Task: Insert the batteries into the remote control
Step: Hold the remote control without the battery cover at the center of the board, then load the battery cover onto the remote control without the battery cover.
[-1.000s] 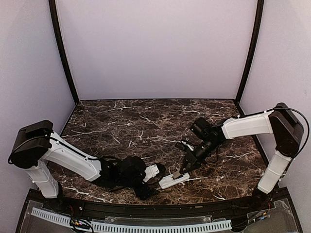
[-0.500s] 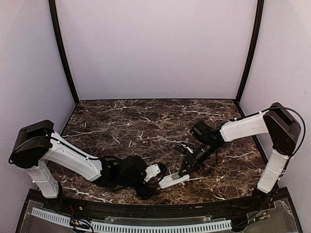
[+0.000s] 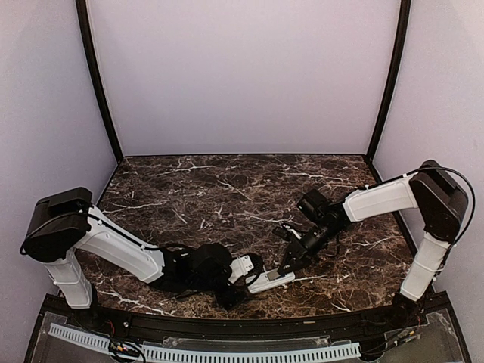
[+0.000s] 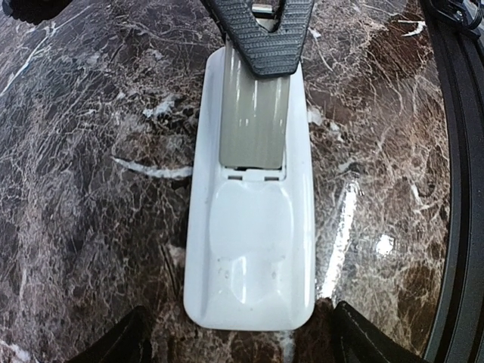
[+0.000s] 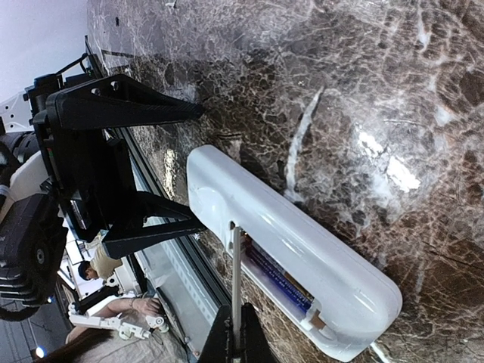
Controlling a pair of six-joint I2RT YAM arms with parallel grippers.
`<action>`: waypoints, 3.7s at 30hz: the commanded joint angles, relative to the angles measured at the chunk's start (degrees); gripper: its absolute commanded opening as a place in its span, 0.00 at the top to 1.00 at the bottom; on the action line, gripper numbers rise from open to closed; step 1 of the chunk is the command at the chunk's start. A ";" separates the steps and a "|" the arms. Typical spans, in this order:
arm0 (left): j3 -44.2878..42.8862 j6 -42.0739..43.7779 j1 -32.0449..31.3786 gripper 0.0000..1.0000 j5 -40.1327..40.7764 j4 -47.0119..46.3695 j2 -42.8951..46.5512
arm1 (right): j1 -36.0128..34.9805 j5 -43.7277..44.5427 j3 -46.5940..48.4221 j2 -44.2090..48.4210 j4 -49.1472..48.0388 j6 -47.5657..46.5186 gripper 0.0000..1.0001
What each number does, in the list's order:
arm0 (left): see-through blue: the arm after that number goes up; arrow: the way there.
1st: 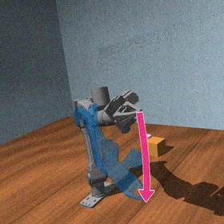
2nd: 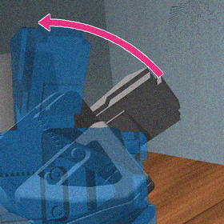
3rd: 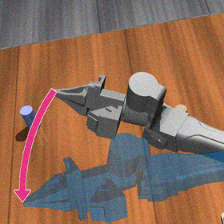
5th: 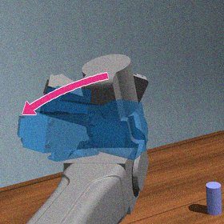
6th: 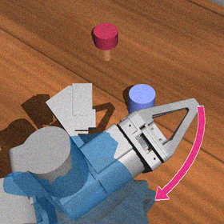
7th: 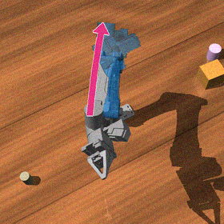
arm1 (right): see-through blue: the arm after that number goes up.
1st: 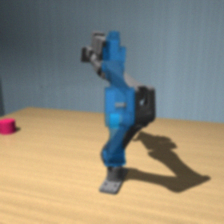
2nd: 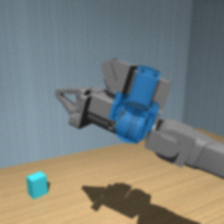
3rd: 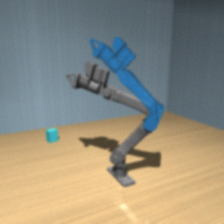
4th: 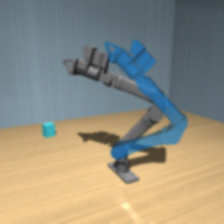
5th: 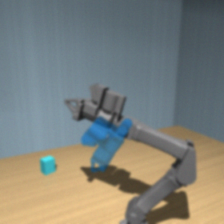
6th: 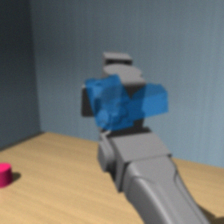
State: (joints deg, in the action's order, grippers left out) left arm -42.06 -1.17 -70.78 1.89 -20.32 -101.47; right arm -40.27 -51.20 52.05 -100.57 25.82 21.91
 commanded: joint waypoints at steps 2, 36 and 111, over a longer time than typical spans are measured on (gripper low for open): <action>-0.30 2.19 -0.23 0.20 0.09 0.38 -1.87 | -0.16 0.90 0.51 1.87 1.64 0.83 1.00; -1.76 1.72 -1.54 0.68 -3.12 5.30 -3.31 | -1.69 -0.76 -3.27 4.03 -4.56 5.13 1.00; -2.58 1.70 -1.55 0.69 -2.51 5.81 -4.70 | -0.95 -0.66 -0.30 -3.97 0.90 -0.50 1.00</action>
State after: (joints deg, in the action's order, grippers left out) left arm -45.30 0.21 -71.53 0.34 -20.95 -104.66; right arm -40.40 -52.75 52.86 -102.24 26.39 21.50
